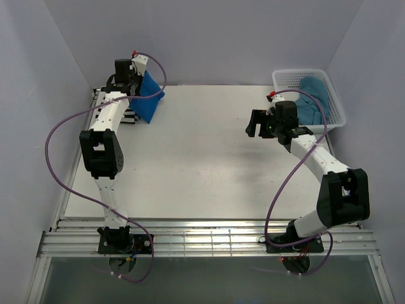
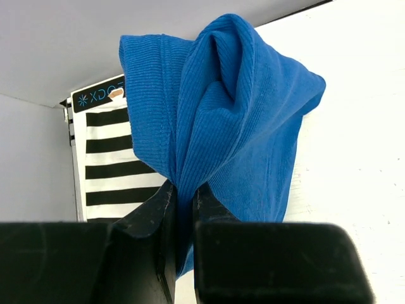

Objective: Fold and stack the tank tops

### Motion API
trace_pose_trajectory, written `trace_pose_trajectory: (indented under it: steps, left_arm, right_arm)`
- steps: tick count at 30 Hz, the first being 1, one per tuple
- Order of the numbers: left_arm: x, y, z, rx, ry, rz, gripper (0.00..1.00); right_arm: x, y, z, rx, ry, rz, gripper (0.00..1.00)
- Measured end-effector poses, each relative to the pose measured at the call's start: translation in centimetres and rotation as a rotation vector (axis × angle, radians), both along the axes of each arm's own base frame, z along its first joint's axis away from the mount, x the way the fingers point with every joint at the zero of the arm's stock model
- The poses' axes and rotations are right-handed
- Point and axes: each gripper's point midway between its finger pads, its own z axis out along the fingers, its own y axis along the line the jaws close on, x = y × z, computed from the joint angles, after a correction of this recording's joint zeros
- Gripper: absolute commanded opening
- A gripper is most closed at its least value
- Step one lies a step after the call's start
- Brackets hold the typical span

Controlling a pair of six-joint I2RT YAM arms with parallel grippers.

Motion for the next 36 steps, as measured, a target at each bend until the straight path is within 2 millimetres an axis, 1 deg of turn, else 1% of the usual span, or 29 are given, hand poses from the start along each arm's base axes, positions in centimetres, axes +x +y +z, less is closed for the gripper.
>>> trace_pose_trajectory:
  steps: [8,17,20,25,29,36]
  left_arm:
    - [0.2,0.6,1.3,-0.002,-0.016,0.008,0.0]
    - [0.0,1.7,1.1,-0.006,-0.004,0.028,0.0]
    - [-0.1,2.5,1.3,-0.014,-0.003,0.045,0.0]
    - [0.0,4.7,2.1,-0.028,-0.022,0.089,0.0]
    - [-0.1,5.9,2.3,-0.035,-0.026,0.112,0.0]
    - [-0.1,5.9,2.3,-0.039,-0.025,0.112,0.0]
  right_arm:
    - [0.0,0.0,-0.1,-0.001,0.003,0.0,0.9]
    - [-0.1,0.0,-0.2,-0.001,0.008,0.001,0.9]
    - [-0.1,0.1,-0.4,-0.001,0.012,0.003,0.9]
    - [-0.1,0.1,-0.5,0.0,0.016,0.005,0.9]
    - [-0.1,0.2,-0.8,0.001,0.023,0.009,0.9]
    - [-0.1,0.3,-1.5,0.003,0.043,0.016,0.9]
